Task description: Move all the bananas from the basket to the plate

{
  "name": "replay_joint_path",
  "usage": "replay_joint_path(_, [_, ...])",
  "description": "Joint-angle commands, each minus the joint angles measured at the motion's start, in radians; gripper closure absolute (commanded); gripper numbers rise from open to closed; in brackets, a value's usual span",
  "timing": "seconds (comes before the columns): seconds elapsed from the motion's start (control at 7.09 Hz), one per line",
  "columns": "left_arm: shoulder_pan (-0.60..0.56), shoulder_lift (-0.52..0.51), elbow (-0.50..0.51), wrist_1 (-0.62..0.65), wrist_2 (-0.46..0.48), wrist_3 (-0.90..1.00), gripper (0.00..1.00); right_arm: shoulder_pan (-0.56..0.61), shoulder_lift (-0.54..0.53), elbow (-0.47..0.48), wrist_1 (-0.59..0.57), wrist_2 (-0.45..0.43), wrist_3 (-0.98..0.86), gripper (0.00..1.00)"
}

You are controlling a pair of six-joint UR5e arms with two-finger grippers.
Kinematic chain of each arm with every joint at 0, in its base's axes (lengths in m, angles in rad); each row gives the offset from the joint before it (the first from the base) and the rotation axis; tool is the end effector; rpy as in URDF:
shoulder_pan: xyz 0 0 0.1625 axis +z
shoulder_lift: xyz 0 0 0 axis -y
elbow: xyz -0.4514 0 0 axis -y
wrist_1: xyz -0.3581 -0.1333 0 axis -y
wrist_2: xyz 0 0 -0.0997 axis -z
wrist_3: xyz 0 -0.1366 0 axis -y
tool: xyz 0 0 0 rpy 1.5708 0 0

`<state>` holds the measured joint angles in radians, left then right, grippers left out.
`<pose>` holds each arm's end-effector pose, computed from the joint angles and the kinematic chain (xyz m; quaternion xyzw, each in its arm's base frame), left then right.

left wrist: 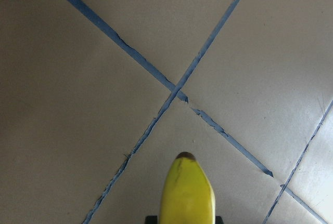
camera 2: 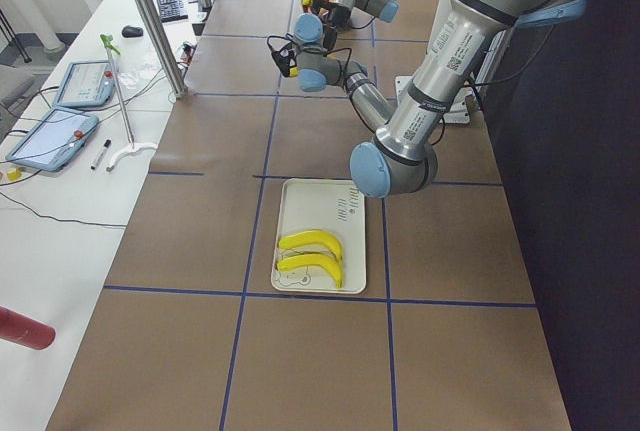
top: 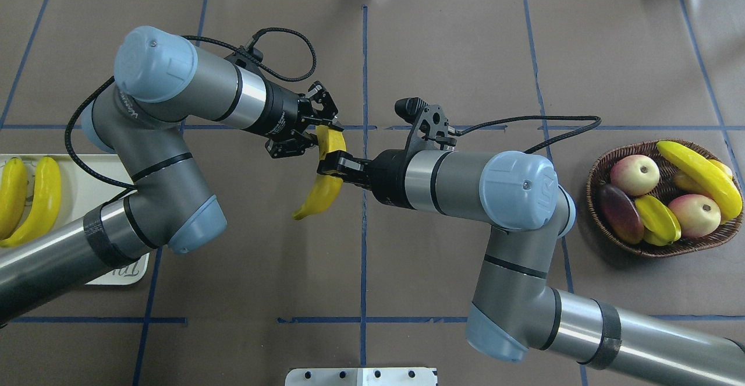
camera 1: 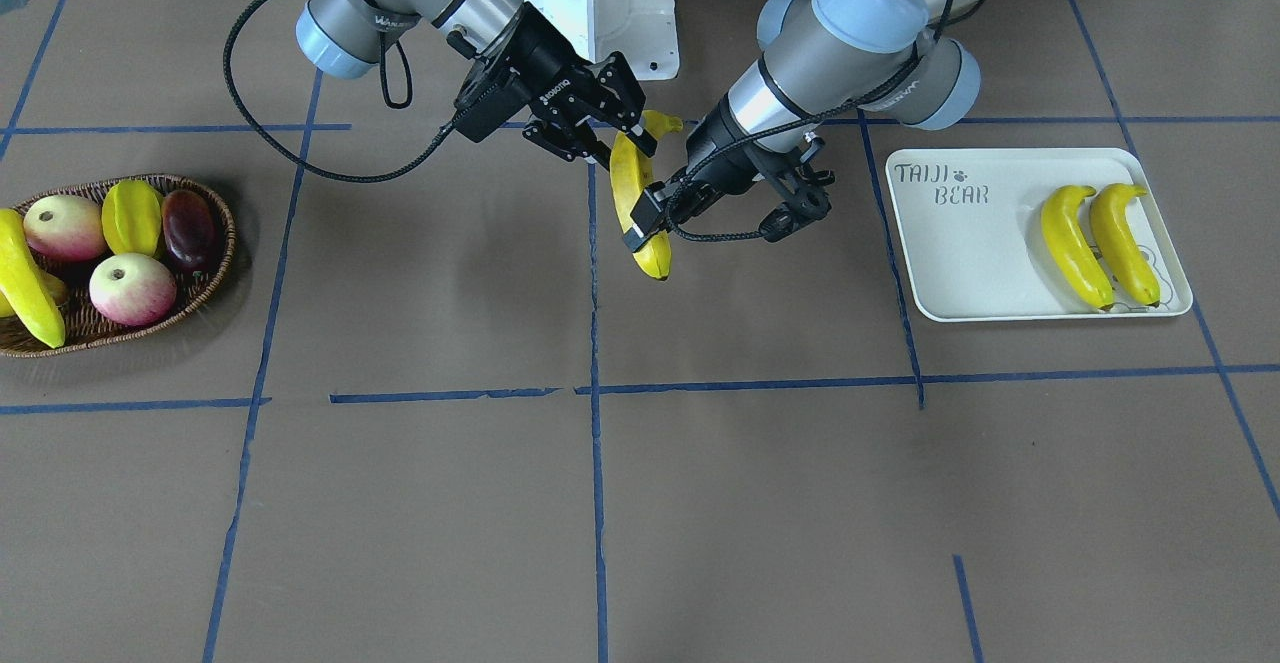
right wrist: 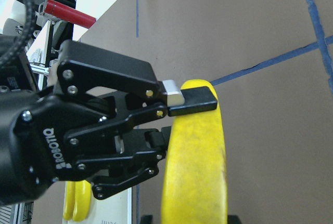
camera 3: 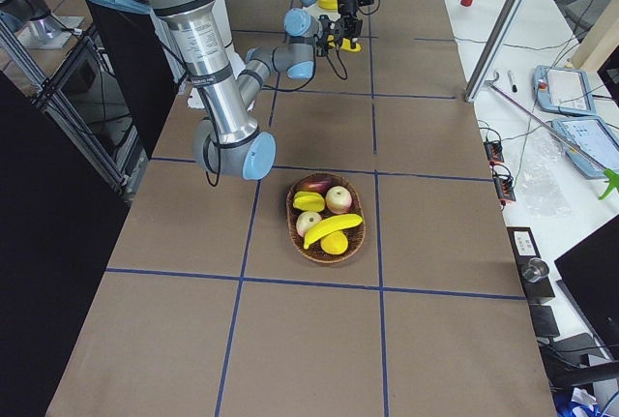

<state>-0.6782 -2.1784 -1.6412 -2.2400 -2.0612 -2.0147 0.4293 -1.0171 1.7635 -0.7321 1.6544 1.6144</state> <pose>0.4833 -0.4780 0.2380 -0.1177 0.6232 -0.2752 0.7225 -0.5266 -0.3751 0.2017 0.1076 -0.7040 0.1354 0.6889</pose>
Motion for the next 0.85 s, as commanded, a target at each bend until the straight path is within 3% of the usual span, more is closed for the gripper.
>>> replay_joint_path(0.0, [-0.007,0.006,-0.002,0.000,0.000,0.008,0.99,0.017,0.009,0.002,-0.019,0.013,-0.001,0.00])
replay_joint_path(0.42, [-0.085,0.099,-0.020,0.011,-0.008,0.048,0.99,0.150,0.014,0.019,-0.255,0.236,-0.040,0.00])
replay_joint_path(0.71, [-0.148,0.213,-0.032,0.016,-0.005,0.210,0.99,0.218,0.012,0.027,-0.486,0.319,-0.213,0.00])
